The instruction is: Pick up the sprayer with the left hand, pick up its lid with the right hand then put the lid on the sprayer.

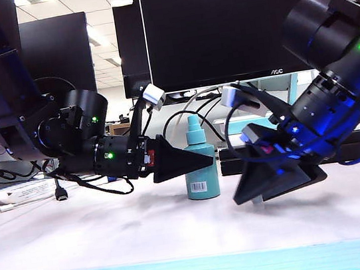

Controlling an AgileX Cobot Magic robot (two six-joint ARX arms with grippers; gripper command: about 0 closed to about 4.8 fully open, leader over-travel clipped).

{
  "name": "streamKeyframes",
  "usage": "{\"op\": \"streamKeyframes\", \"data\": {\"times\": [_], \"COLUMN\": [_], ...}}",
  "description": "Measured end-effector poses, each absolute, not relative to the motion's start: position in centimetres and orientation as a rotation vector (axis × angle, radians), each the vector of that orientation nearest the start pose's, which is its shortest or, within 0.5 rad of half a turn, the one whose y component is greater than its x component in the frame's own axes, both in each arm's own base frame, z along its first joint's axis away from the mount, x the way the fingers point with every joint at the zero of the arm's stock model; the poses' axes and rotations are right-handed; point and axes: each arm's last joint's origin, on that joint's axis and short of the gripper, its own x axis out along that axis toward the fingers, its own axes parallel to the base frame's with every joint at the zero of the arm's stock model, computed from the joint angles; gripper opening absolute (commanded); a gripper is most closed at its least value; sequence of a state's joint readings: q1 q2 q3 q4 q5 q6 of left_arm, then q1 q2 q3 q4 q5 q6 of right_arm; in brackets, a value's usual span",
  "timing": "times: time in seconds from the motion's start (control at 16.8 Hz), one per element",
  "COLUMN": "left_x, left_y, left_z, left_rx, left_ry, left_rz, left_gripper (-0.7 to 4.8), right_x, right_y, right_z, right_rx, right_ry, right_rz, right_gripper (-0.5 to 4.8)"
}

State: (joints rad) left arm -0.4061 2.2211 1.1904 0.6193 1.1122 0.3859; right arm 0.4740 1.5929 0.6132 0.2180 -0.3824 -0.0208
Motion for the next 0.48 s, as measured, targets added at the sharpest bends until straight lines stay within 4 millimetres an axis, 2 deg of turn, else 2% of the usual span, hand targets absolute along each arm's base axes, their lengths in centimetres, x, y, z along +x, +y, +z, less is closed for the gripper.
{"op": "streamKeyframes", "data": {"times": [0.18, 0.48], "left_x": [38.65, 38.69], "left_y": [-19.28, -19.11], "left_z": [10.18, 10.16], "left_rx": [0.153, 0.145], "left_ry": [0.131, 0.15], "left_rz": [-1.541, -1.539], "left_gripper": [2.36, 2.36], "right_x": [24.62, 24.91], "right_y": [13.76, 13.83], "right_z": [13.21, 13.46], "right_rx": [-0.062, -0.07], "right_ry": [0.76, 0.716], "right_rz": [0.801, 0.78], "right_gripper": [0.97, 0.97]}}
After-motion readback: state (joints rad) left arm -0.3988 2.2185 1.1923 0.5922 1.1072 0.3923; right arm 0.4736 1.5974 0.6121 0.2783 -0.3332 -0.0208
